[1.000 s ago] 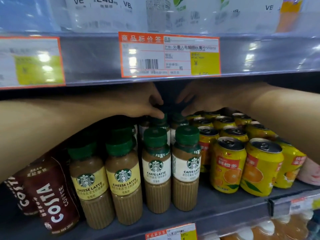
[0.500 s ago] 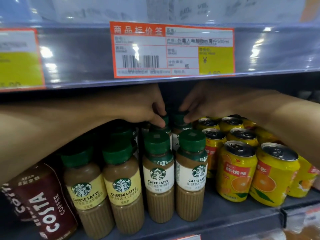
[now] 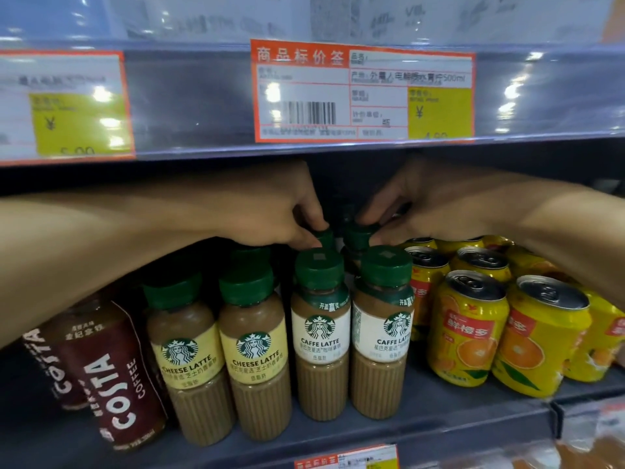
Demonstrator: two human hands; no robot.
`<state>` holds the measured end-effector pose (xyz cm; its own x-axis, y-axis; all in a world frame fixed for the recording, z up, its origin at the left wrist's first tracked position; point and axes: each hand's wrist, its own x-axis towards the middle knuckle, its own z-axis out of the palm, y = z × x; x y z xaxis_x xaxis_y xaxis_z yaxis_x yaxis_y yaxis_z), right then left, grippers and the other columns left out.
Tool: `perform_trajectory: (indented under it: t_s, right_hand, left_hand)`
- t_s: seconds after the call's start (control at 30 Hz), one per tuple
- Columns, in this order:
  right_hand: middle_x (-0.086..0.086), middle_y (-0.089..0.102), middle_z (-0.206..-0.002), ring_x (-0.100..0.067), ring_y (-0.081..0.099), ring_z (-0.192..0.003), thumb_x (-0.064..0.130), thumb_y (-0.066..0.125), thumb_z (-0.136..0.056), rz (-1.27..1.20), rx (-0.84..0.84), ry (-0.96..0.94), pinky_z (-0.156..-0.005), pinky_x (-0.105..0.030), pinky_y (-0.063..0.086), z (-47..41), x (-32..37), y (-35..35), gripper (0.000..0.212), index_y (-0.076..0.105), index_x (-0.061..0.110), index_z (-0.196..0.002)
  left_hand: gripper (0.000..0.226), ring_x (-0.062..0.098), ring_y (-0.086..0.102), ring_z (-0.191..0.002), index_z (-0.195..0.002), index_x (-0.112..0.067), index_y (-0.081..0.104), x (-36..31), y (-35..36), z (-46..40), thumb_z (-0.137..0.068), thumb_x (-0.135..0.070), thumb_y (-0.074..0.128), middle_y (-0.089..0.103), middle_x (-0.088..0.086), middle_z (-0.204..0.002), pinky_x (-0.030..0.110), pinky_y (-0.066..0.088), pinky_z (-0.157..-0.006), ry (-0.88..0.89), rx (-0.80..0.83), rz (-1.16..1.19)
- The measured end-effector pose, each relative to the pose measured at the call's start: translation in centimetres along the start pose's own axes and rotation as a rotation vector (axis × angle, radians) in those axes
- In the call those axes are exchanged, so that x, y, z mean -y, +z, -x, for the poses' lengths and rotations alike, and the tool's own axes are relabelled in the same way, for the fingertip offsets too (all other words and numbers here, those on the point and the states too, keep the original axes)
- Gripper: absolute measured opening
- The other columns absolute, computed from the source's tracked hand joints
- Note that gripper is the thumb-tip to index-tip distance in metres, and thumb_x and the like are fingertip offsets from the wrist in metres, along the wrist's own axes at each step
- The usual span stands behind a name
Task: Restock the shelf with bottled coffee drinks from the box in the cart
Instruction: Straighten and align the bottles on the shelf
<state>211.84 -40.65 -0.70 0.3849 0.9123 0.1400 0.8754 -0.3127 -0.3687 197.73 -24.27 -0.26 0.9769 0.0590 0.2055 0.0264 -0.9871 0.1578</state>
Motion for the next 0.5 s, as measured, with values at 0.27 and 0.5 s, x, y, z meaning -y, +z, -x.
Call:
perform_trajectory:
  t_s: [0.27, 0.5]
  right_hand:
    - [0.015, 0.072, -0.101, -0.002, 0.066, -0.095, 0.029, 0.076, -0.082, -0.009, 0.013, -0.034, -0.096, -0.033, 0.052, 0.59, 0.03, 0.11, 0.020, 0.072, 0.036, -0.100]
    - [0.012, 0.073, -0.103, -0.004, 0.066, -0.096, 0.027, 0.077, -0.082, -0.037, 0.005, -0.065, -0.096, -0.035, 0.052, 0.62, -0.30, 0.27, 0.018, 0.071, 0.039, -0.094]
  left_hand:
    - [0.025, 0.002, 0.065, -0.080, -0.103, -0.018, 0.076, -0.42, 0.07, 0.48, -0.078, -0.017, 0.077, 0.065, -0.027, -0.084, 0.016, 0.051, -0.073, -0.014, -0.020, 0.086]
    - [0.024, 0.009, 0.069, -0.080, -0.100, -0.018, 0.077, -0.44, 0.12, 0.73, -0.076, -0.017, 0.079, 0.074, -0.013, -0.080, 0.035, 0.055, -0.080, -0.031, -0.028, 0.116]
